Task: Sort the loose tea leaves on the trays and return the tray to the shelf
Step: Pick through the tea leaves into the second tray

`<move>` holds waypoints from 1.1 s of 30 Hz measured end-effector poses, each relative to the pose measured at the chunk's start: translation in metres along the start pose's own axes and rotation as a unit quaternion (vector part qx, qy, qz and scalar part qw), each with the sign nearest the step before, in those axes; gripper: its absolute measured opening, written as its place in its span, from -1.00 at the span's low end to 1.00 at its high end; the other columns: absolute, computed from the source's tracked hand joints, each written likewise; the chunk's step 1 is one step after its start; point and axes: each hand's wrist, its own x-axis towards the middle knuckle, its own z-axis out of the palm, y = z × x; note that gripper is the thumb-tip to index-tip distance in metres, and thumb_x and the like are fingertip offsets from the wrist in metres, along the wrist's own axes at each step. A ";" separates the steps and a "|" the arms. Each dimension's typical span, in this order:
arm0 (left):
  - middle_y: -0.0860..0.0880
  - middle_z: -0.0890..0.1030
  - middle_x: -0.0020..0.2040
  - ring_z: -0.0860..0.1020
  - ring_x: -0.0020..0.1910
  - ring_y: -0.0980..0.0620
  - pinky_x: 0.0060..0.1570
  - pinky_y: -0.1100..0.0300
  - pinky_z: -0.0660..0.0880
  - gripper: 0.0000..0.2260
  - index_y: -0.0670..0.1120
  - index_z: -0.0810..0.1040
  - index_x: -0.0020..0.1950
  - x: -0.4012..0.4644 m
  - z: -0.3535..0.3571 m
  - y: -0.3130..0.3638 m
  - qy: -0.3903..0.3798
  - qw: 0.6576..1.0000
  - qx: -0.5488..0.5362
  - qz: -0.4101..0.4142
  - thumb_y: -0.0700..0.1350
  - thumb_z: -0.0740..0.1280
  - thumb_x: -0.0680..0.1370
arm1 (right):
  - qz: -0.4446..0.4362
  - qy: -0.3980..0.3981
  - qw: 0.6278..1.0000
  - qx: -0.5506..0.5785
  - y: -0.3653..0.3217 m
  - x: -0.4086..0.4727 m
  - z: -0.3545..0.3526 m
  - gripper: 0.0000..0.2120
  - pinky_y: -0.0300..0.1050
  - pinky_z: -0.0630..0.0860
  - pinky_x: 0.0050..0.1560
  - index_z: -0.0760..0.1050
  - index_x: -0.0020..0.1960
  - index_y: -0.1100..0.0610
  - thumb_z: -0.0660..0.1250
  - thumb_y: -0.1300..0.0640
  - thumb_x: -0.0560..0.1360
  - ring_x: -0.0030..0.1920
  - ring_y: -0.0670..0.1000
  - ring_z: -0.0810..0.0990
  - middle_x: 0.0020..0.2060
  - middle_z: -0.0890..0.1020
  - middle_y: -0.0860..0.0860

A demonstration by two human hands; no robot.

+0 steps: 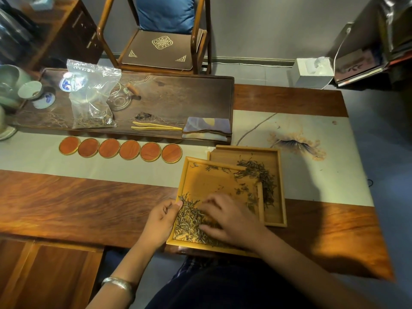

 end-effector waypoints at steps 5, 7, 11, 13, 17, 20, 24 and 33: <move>-0.31 0.63 -0.18 0.57 -0.22 -0.06 -0.14 0.07 0.46 -0.76 -0.25 0.59 -0.11 0.000 0.000 0.001 -0.001 1.000 -0.012 0.004 -0.14 0.22 0.62 | -0.031 -0.006 0.999 0.007 -0.006 0.002 0.011 -0.65 -0.09 0.53 0.02 0.43 0.24 0.04 0.21 -0.11 0.54 0.20 0.03 0.47 0.22 0.48 0.06; -0.29 0.63 -0.21 0.58 -0.23 -0.06 -0.14 0.06 0.47 -0.76 -0.27 0.57 -0.11 0.000 0.000 0.000 0.001 1.000 -0.023 -0.001 -0.15 0.21 0.62 | -0.015 0.007 1.000 0.015 -0.001 0.002 0.012 -0.67 -0.08 0.56 0.05 0.46 0.23 0.08 0.22 -0.07 0.56 0.19 0.03 0.48 0.20 0.50 0.07; -0.06 0.65 -0.30 0.60 -0.29 0.03 -0.23 0.18 0.48 -0.78 -0.21 0.56 -0.13 -0.001 0.000 -0.002 -0.008 0.999 -0.038 -0.014 -0.16 0.21 0.62 | 0.022 0.024 0.999 0.010 0.014 0.000 0.009 -0.72 -0.13 0.55 0.02 0.51 0.20 0.12 0.24 0.01 0.57 0.11 0.01 0.51 0.12 0.53 0.06; -0.01 0.64 -0.33 0.60 -0.32 0.07 -0.26 0.25 0.47 -0.78 -0.20 0.55 -0.14 -0.002 0.000 -0.003 -0.012 0.999 -0.036 -0.010 -0.16 0.21 0.62 | 0.046 0.032 0.998 0.007 0.022 -0.001 0.005 -0.73 -0.14 0.55 0.01 0.51 0.20 0.12 0.22 0.02 0.58 0.10 -0.01 0.50 0.11 0.52 0.04; -0.02 0.64 -0.34 0.60 -0.32 0.08 -0.27 0.26 0.48 -0.78 -0.19 0.55 -0.15 -0.002 0.000 -0.004 -0.011 0.999 -0.031 -0.007 -0.15 0.21 0.62 | 0.094 0.064 0.994 -0.003 0.043 -0.004 -0.003 -0.75 -0.21 0.49 0.00 0.53 0.16 0.14 0.25 0.04 0.57 0.05 -0.03 0.49 0.05 0.52 0.02; -0.01 0.64 -0.35 0.60 -0.33 0.08 -0.28 0.27 0.49 -0.78 -0.16 0.55 -0.17 -0.003 -0.001 -0.005 -0.011 0.999 -0.031 -0.004 -0.14 0.21 0.62 | 0.136 0.070 0.988 -0.010 0.059 -0.007 -0.007 -0.74 -0.14 0.54 -0.06 0.52 0.18 0.14 0.25 0.04 0.57 0.05 -0.02 0.49 0.05 0.51 0.02; 0.00 0.63 -0.37 0.59 -0.35 0.11 -0.30 0.31 0.48 -0.76 -0.12 0.54 -0.21 -0.004 -0.002 -0.004 -0.011 1.000 -0.026 0.000 -0.15 0.21 0.62 | 0.180 0.080 0.980 -0.017 0.075 -0.012 -0.011 -0.76 -0.16 0.53 -0.06 0.52 0.20 0.14 0.26 0.11 0.56 0.04 -0.02 0.50 0.05 0.50 0.03; -0.02 0.63 -0.36 0.60 -0.34 0.10 -0.30 0.32 0.49 -0.77 -0.20 0.55 -0.17 -0.002 0.001 -0.001 -0.001 0.999 -0.041 -0.008 -0.16 0.21 0.62 | 0.076 0.067 0.995 0.019 0.017 -0.002 -0.009 -0.68 -0.23 0.41 0.13 0.47 0.24 0.06 0.25 -0.02 0.54 0.16 -0.04 0.47 0.18 0.50 0.00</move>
